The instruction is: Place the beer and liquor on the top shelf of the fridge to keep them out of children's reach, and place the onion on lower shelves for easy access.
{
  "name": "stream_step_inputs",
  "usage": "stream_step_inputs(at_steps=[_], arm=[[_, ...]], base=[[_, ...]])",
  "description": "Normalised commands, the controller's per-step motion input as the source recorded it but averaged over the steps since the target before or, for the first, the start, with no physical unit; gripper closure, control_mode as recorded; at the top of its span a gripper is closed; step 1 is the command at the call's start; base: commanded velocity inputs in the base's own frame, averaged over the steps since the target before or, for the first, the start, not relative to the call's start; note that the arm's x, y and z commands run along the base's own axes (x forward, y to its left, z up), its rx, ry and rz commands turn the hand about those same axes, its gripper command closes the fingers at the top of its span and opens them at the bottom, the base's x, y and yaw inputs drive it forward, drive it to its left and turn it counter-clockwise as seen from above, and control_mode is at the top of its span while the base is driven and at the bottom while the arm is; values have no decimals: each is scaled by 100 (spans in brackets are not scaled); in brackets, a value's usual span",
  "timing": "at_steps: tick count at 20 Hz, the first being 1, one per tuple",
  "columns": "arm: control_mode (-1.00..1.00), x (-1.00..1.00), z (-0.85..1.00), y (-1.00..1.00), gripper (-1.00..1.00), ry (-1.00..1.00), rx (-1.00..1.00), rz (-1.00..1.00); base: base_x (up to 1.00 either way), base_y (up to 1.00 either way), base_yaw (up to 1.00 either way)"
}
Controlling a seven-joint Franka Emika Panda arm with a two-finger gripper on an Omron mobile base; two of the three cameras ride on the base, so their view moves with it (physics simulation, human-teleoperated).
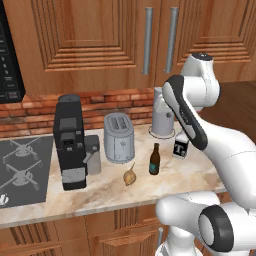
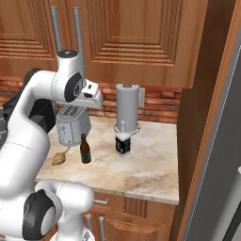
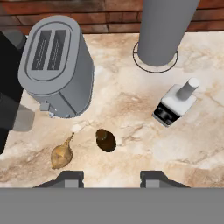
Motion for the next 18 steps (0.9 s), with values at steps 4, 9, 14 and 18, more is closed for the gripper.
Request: stream_step_inputs(at_steps=[4, 9, 14, 18], arm=[[-100, -16, -7, 0, -100, -1, 0, 0], [-100, -41, -30, 0, -100, -9, 0, -1], [-100, -42, -36, 0, -100, -16, 0, -3], [-100, -30, -22, 0, -100, -13, 0, -6]], base=[[0, 0, 0], [0, 0, 0], [0, 0, 0], [0, 0, 0]])
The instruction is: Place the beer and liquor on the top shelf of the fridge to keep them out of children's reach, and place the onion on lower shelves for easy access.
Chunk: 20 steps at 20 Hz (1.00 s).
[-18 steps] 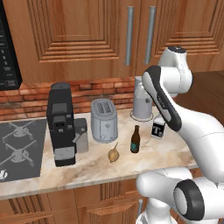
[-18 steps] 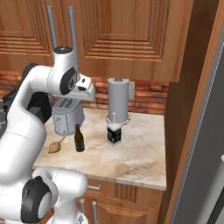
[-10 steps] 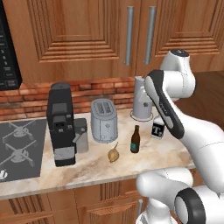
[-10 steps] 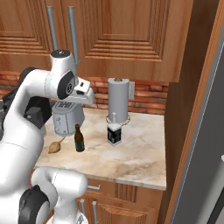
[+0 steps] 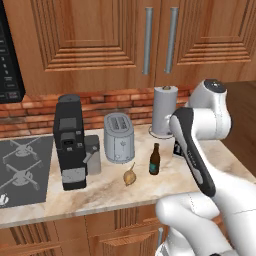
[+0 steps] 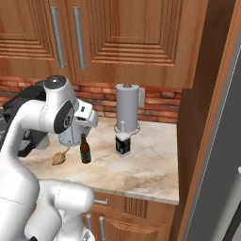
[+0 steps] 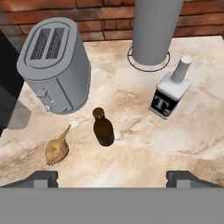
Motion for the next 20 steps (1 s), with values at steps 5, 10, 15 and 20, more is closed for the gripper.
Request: stream_step_inputs(at_steps=[5, 10, 15, 20], arm=[[-100, -16, 0, -18, -100, 0, 0, -2], [-100, -2, -5, -39, -100, 0, 0, 0], [-100, 0, 0, -43, -100, 0, 0, 0], [-100, 3, -1, -38, -100, 5, 0, 0]], base=[[0, 0, 0], [0, 0, 0], [0, 0, 0], [0, 0, 0]])
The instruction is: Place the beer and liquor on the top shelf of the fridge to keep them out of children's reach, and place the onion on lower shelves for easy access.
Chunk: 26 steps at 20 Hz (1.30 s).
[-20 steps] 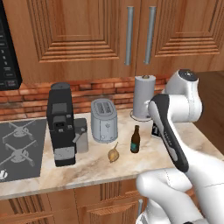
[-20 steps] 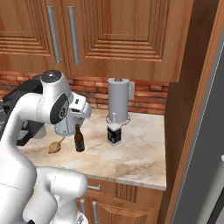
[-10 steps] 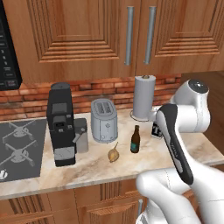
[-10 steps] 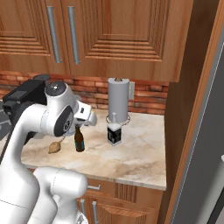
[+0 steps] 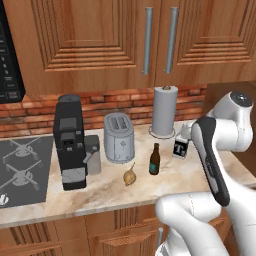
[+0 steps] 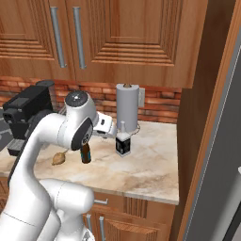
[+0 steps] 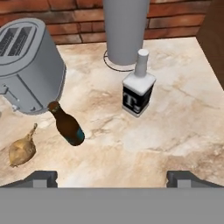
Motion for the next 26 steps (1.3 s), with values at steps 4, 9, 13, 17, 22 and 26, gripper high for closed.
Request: stream_step_inputs(at_steps=[4, 9, 13, 17, 22, 26], arm=[[-100, 13, -5, -33, -100, 6, 0, 0], [-100, 23, -16, -27, -100, 2, 0, 0], [-100, 40, -18, -12, -100, 4, 0, 0], [-100, 37, -17, -3, -100, 0, 0, 0], [-100, 35, -17, 0, -100, 0, 0, 0], [-100, 38, -23, 0, -100, 0, 0, 0]], base=[[0, 0, 0], [0, 0, 0], [0, 0, 0], [0, 0, 0], [0, 0, 0], [0, 0, 0]])
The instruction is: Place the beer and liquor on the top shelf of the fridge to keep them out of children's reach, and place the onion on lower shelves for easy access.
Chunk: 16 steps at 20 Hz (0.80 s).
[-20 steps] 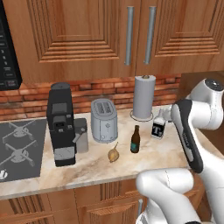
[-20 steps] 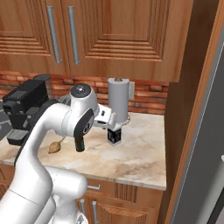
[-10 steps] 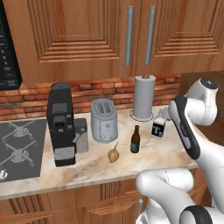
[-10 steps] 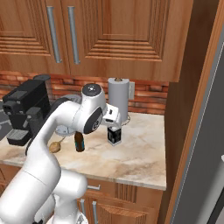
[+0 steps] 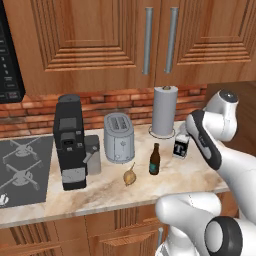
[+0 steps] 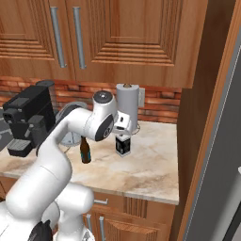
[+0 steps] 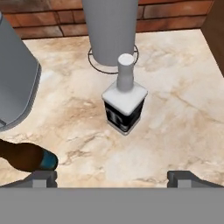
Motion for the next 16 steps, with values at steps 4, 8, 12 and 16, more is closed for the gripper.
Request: stream_step_inputs(at_steps=[4, 8, 12, 16], arm=[[-100, 36, -23, 0, -100, 0, 0, 0], [-100, 33, -22, 0, -100, 0, 0, 0], [-100, 29, -17, -5, -100, 0, 0, 0], [-100, 24, -14, -14, -100, 0, 0, 0]], base=[[0, 0, 0], [0, 0, 0], [0, 0, 0], [0, 0, 0]])
